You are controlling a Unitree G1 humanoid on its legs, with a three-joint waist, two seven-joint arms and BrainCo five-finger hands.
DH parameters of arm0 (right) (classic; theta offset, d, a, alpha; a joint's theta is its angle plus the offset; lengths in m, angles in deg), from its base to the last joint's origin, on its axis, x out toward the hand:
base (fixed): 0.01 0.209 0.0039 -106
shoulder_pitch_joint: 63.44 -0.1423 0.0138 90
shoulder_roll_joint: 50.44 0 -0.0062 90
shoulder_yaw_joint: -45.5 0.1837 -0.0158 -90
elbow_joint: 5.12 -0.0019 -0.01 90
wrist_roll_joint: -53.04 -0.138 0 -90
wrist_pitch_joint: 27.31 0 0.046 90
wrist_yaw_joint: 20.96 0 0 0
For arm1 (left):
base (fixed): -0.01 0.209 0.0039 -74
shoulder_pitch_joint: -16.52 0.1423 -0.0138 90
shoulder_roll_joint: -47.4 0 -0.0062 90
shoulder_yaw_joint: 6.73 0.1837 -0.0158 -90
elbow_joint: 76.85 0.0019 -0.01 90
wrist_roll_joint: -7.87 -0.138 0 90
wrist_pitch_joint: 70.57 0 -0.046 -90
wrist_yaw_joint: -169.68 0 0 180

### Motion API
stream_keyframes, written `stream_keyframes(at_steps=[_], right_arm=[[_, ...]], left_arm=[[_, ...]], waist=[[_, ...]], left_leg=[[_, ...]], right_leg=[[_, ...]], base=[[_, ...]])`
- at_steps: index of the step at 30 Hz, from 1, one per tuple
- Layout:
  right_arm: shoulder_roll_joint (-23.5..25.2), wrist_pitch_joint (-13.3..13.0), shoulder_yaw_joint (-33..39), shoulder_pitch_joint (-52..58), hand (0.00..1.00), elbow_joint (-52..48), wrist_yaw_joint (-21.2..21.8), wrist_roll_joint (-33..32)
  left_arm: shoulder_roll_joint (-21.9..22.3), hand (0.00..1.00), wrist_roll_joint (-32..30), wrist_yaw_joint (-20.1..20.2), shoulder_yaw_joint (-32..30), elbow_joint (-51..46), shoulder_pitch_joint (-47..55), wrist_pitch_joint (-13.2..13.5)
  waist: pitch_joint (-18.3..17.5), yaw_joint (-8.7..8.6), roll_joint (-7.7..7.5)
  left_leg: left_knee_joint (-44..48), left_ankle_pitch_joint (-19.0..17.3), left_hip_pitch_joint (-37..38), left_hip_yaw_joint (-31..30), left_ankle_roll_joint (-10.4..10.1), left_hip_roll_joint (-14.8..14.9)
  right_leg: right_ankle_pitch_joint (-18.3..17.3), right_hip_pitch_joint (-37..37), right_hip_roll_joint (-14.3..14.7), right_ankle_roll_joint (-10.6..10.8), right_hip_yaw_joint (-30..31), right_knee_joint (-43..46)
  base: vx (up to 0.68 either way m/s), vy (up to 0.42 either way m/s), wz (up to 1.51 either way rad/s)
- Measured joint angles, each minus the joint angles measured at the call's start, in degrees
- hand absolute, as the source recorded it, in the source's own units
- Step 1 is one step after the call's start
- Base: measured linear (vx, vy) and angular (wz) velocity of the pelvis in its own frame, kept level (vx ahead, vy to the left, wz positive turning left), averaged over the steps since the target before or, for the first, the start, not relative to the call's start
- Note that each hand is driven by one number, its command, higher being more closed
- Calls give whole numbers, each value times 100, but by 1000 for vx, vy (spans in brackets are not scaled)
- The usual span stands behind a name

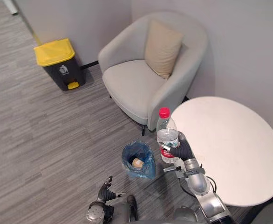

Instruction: Gather rubbish on tea table into small bin, then transfer packed bag to large trash can.

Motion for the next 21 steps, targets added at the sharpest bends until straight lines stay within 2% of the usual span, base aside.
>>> stream_keyframes(at_steps=[2,3,4,5,7,8,12,18,21], right_arm=[[-52,-18,3,93,100,-3,8,-2],[-84,-25,17,114,100,-5,11,-3],[-104,-29,48,151,100,-4,11,-4],[-133,-41,82,156,100,23,18,-4],[-176,-35,203,186,100,47,115,-7],[-161,-36,203,165,100,44,116,-8],[-93,-40,364,264,100,39,119,-9],[-40,-41,449,329,100,42,135,-23],[-17,-52,337,307,100,57,276,-63]], left_arm=[[-4,0,0,2,7,0,-16,5],[5,0,0,3,14,6,-21,7],[0,0,-1,5,24,7,-32,16],[72,0,-1,5,11,58,-64,4],[161,0,-25,5,-13,21,-11,27],[146,0,-37,5,-28,23,11,25],[116,0,-61,19,-44,33,59,24],[105,0,-172,33,-46,115,51,27],[94,0,-170,30,-58,145,43,29]], waist=[[-17,-21,-80],[-22,-32,-100],[-59,-41,-231],[-11,-54,-133],[-31,50,124],[-31,44,138],[-19,40,65],[-32,1,48],[-32,36,45]], left_leg=[[-56,66,111,-452,-32,-206],[-6,66,115,-638,-38,-314],[108,65,93,-752,-49,-479],[170,55,89,-871,-97,-483],[1,101,71,-1080,-187,-340],[-62,125,75,-1114,-229,-306],[-444,252,316,-1209,-414,-194],[-650,389,439,-1313,-463,-180],[-709,484,427,-1351,-508,-176]], right_leg=[[-97,-133,519,8,601,-555],[-68,-153,580,-39,653,-806],[310,-140,548,-107,652,-1312],[301,-55,525,-46,508,-1319],[516,239,657,-112,238,-1870],[574,288,692,-123,194,-1997],[701,580,797,-189,27,-2370],[808,801,820,-205,-99,-2654],[832,815,822,-237,-190,-2650]], base=[[204,-49,133],[192,-78,149],[146,-67,127],[157,-76,114],[180,-99,56],[97,-79,19],[49,-92,17],[-17,-19,11],[-65,-23,19]])
